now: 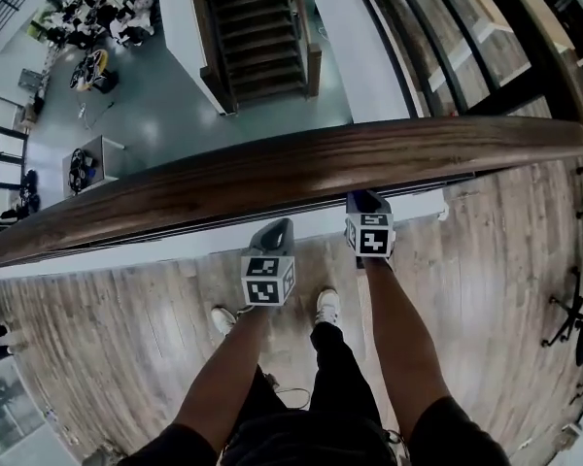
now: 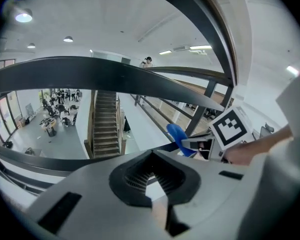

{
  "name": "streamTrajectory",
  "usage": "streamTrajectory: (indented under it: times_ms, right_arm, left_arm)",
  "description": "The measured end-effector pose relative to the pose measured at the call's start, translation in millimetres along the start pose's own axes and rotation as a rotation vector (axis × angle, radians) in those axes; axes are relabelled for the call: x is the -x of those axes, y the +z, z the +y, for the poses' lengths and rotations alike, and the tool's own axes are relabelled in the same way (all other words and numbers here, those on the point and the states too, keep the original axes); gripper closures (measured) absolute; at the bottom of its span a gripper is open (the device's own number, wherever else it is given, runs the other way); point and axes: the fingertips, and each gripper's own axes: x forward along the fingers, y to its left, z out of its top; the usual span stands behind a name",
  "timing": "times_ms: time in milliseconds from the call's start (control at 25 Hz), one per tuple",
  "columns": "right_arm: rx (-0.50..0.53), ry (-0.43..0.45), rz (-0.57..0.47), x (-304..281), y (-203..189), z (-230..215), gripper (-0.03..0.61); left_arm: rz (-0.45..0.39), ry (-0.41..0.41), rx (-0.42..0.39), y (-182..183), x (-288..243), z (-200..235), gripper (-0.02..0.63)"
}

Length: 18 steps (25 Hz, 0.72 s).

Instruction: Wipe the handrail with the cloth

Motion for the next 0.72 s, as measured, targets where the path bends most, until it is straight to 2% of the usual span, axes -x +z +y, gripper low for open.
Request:
streamTrajectory:
  times_ms: [360,720]
  right_arm:
    - [-0.062,-0.079,0.008,15.1,-4.6,-135.9,0.472]
    - [-0.082,-0.172,0.014,34.2,7.6,-253.2,0.472]
  left_arm:
    - [0.031,-0.061,-0.064,10.6,-53.0,-82.2,0.611]
    - [0.047,-0.085,-0.095,26.4,-72.8,-124.3,0.611]
